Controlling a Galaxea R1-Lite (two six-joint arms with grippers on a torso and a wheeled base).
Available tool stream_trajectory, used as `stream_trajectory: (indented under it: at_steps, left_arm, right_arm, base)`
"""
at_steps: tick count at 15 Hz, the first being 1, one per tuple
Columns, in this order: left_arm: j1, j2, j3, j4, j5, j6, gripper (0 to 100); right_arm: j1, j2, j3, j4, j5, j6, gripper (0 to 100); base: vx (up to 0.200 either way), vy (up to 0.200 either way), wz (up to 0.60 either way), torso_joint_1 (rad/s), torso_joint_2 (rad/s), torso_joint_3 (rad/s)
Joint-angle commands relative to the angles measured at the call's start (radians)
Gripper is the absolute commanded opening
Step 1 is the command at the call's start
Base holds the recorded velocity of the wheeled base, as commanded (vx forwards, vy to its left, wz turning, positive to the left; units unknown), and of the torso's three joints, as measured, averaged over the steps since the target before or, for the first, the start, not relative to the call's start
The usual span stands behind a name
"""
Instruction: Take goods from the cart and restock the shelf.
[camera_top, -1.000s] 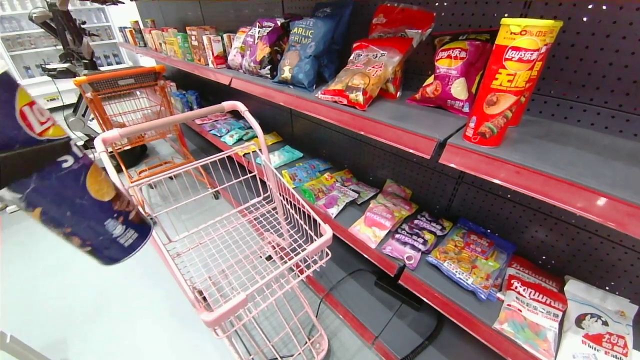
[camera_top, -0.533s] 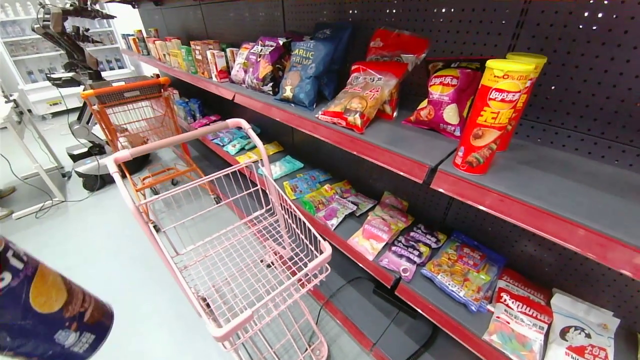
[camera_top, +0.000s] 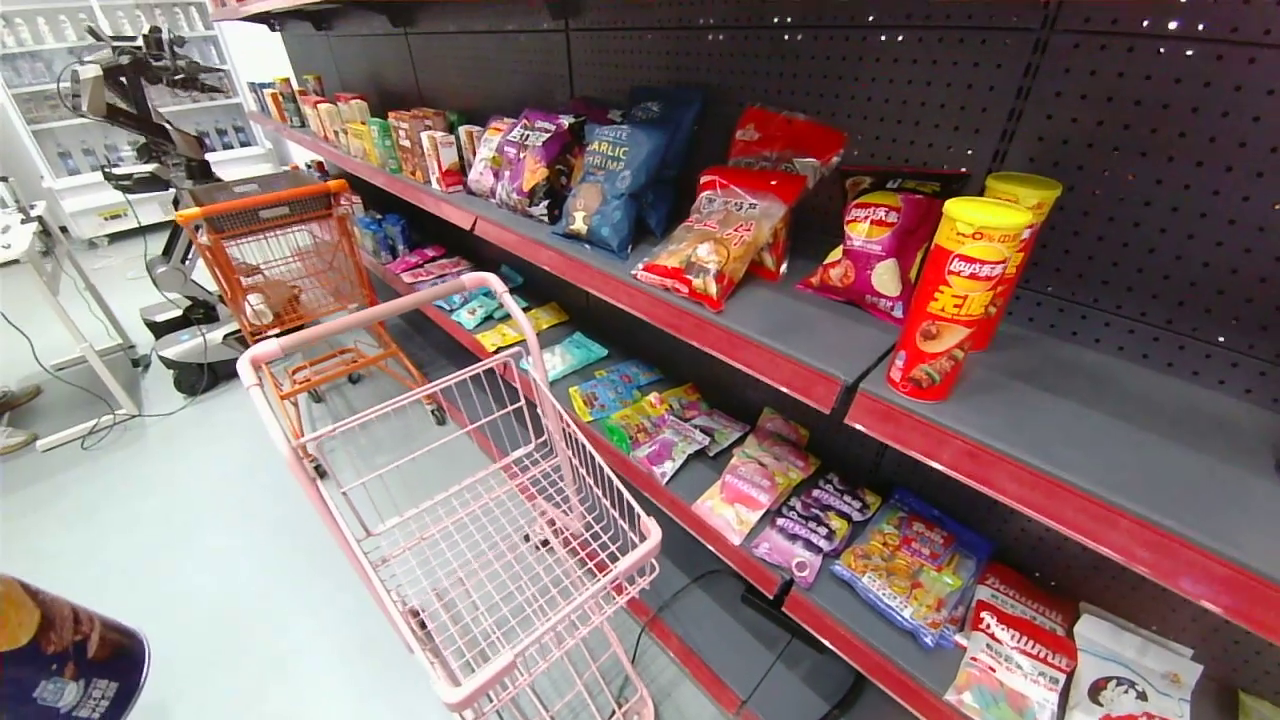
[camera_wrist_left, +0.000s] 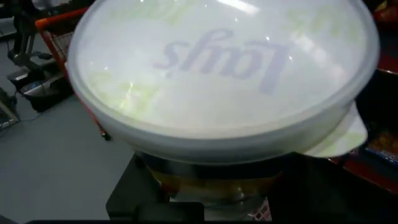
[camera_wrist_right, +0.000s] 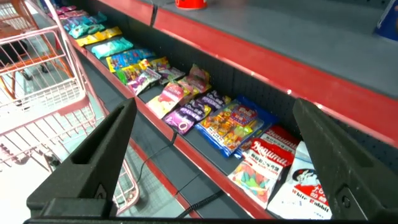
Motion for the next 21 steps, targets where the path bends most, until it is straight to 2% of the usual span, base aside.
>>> stream_trajectory:
  at_steps: [1,2,3,9,10,11,12,13,18,21]
  left_arm:
    - [-0.007,-0.002,0.01,-0.006,-0.01,0.001,0]
    - [-0.04,0.009,0.01,-0.023,-0.062,0.004,0]
    - [-0.049,0.019,0.007,-0.024,-0.074,0.006,0]
    - [-0.05,0.028,0.014,-0.023,-0.07,0.007,0]
    - [-0.047,0.027,0.011,-0.023,-0.06,0.011,0]
    - [-0.04,0.021,0.011,-0.02,-0.024,0.023,0]
    - [-0.03,0.015,0.014,-0.017,0.021,0.057,0]
    - [-0.036,0.012,0.021,-0.017,0.018,0.077,0]
    - [-0.04,-0.019,0.036,-0.018,0.019,0.077,0]
    - [-0.032,-0.019,0.045,-0.018,0.084,0.087,0]
  right_arm:
    - [0.0,0.001,0.0,0.0,0.0,-0.001,100]
    - [0.0,0.001,0.0,0.0,0.0,-0.001,100]
    - [-0.002,0.001,0.0,0.0,0.0,-0.001,100]
    - [0.0,0.001,0.0,-0.002,0.0,0.0,100]
    - [0.0,0.001,0.0,-0.002,0.0,0.0,100]
    - [0.0,0.001,0.0,0.0,0.0,0.0,100]
    - [0.0,0.001,0.0,0.0,0.0,0.0,100]
    - [0.0,0.001,0.0,-0.002,0.0,-0.001,100]
    - [-0.002,0.001,0.0,-0.002,0.0,0.0,100]
    - [0.0,0.001,0.0,0.0,0.0,0.0,100]
  base:
    - [0.0,0.0,0.0,0.173,-0.41,-0.242]
    - [0.0,0.0,0.0,0.173,-0.39,-0.217]
    - [0.0,0.0,0.0,0.168,-0.38,-0.217]
    - [0.0,0.0,-0.1,0.104,-0.24,-0.134]
    - [0.0,0.0,-0.6,0.012,-0.02,-0.017]
    - [0.0,0.0,-0.6,0.002,-0.02,-0.002]
    - [0.0,0.0,-0.6,0.012,-0.01,0.002]
    - [0.0,0.0,-0.6,0.017,0.0,-0.002]
    - [0.0,0.0,-0.6,0.004,0.0,0.004]
    - [0.0,0.0,-0.6,0.002,0.0,0.009]
